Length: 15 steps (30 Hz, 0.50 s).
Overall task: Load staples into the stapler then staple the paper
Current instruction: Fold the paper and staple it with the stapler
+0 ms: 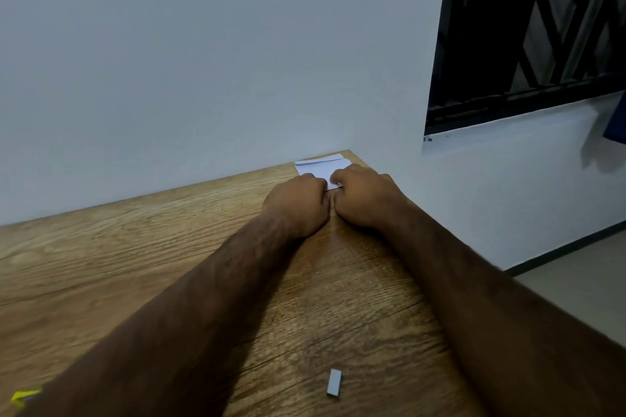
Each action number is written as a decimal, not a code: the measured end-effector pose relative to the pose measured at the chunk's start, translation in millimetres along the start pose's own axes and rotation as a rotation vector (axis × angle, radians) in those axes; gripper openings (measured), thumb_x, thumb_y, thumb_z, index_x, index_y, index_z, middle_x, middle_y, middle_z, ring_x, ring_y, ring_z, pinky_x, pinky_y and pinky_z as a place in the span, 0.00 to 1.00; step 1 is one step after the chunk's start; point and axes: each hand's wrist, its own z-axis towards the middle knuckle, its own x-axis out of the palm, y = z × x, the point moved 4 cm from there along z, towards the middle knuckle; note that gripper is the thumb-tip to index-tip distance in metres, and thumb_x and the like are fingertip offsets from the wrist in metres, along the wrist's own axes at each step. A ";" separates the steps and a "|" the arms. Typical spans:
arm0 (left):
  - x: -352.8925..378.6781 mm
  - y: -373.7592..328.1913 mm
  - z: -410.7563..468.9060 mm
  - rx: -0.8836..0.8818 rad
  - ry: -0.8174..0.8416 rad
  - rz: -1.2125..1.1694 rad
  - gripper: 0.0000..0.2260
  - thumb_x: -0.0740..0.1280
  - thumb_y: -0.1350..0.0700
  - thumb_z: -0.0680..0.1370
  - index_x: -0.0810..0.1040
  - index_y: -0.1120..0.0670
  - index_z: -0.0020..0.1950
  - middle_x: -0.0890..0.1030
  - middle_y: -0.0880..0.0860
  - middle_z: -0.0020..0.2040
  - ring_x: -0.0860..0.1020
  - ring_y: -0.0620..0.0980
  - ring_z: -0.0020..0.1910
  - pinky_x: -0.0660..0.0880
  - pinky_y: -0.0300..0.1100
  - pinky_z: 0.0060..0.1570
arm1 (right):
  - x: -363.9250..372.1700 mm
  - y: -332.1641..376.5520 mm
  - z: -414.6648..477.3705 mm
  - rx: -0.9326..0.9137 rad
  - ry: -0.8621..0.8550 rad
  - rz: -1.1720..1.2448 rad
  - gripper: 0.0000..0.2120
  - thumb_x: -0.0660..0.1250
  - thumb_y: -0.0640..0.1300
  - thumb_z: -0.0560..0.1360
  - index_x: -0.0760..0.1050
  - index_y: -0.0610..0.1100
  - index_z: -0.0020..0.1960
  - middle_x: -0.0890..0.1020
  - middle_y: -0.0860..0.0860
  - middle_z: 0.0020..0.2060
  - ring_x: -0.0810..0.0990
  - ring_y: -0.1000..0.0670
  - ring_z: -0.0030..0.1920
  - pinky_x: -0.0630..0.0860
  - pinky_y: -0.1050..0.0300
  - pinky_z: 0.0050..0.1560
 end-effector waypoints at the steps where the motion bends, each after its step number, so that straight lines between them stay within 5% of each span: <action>1: -0.9 0.8 -1.6 -0.002 -0.007 0.001 0.10 0.56 0.52 0.82 0.71 0.51 0.44 0.79 0.56 0.51 0.79 0.57 0.52 0.75 0.49 0.47 | -1.5 1.6 -0.7 -0.005 -0.003 -0.001 0.21 0.57 0.48 0.77 0.74 0.52 0.68 0.75 0.48 0.68 0.73 0.45 0.67 0.66 0.46 0.65; 5: -5.5 5.3 -12.1 -0.006 -0.039 0.025 0.08 0.58 0.56 0.81 0.73 0.54 0.44 0.77 0.54 0.46 0.79 0.58 0.51 0.72 0.47 0.43 | -9.7 6.1 -3.0 -0.048 -0.026 -0.004 0.15 0.60 0.47 0.78 0.78 0.55 0.61 0.77 0.51 0.63 0.75 0.48 0.62 0.68 0.50 0.61; 9: -16.3 17.1 -29.0 -0.033 -0.044 0.020 0.10 0.62 0.58 0.79 0.81 0.52 0.55 0.81 0.54 0.53 0.80 0.57 0.53 0.75 0.46 0.47 | -15.0 19.6 -9.5 -0.132 -0.009 0.050 0.07 0.67 0.51 0.76 0.82 0.57 0.52 0.77 0.56 0.50 0.78 0.51 0.55 0.72 0.54 0.51; 15: -33.9 44.8 -71.7 -0.067 -0.002 0.007 0.12 0.64 0.58 0.76 0.83 0.50 0.55 0.83 0.52 0.55 0.80 0.55 0.55 0.78 0.48 0.53 | -9.4 57.9 -34.6 -0.280 0.031 0.079 0.09 0.68 0.51 0.77 0.84 0.57 0.54 0.78 0.56 0.49 0.77 0.52 0.53 0.74 0.53 0.52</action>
